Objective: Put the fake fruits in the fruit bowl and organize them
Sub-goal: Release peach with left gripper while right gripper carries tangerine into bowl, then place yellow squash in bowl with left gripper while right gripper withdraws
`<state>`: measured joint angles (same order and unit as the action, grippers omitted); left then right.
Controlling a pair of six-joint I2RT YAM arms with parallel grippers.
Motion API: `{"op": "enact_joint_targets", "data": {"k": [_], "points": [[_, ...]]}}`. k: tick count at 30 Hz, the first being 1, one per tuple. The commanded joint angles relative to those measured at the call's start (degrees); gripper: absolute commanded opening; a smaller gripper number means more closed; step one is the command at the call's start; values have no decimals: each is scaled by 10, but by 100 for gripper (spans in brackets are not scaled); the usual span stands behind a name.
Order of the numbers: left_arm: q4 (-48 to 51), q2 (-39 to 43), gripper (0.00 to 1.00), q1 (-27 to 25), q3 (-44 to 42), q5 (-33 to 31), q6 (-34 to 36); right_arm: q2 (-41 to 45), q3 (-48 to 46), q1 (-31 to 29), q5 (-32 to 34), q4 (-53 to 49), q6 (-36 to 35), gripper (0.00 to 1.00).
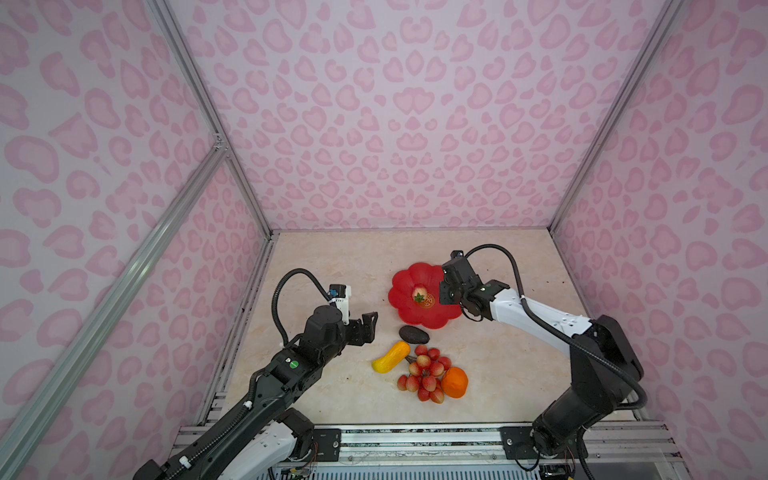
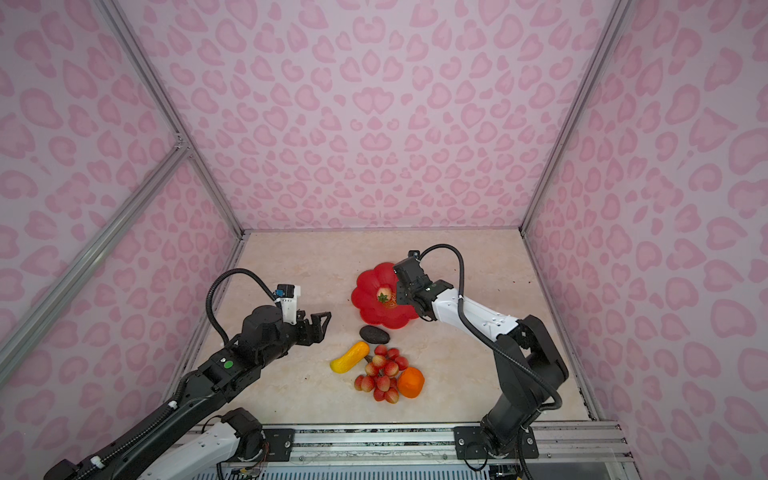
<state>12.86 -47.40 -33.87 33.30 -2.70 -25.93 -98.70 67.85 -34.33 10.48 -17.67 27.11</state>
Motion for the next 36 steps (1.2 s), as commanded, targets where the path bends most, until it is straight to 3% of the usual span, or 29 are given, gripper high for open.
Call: {"op": "enact_joint_targets", "data": {"k": [1, 7, 13, 19, 24, 28, 36], "points": [[13, -12, 85, 0, -14, 70, -4, -47, 25, 1, -17, 11, -25, 21], [10, -53, 81, -11, -30, 114, 6, -116, 63, 7, -25, 13, -27, 28], [9, -107, 80, -59, -25, 108, 21, -128, 80, 16, -30, 9, -25, 46], [-2, -174, 79, -89, -19, 94, 26, -77, 74, 28, -27, 9, -29, 62], [-16, -228, 76, -103, -9, 99, 30, 11, 37, 44, -22, 20, -24, 68], [-26, -268, 64, -110, -1, 115, 35, 78, -6, 49, -17, 36, -13, 69], [-14, -286, 30, -119, 0, 113, 33, 170, -84, 58, 8, 70, 2, 70]]}}
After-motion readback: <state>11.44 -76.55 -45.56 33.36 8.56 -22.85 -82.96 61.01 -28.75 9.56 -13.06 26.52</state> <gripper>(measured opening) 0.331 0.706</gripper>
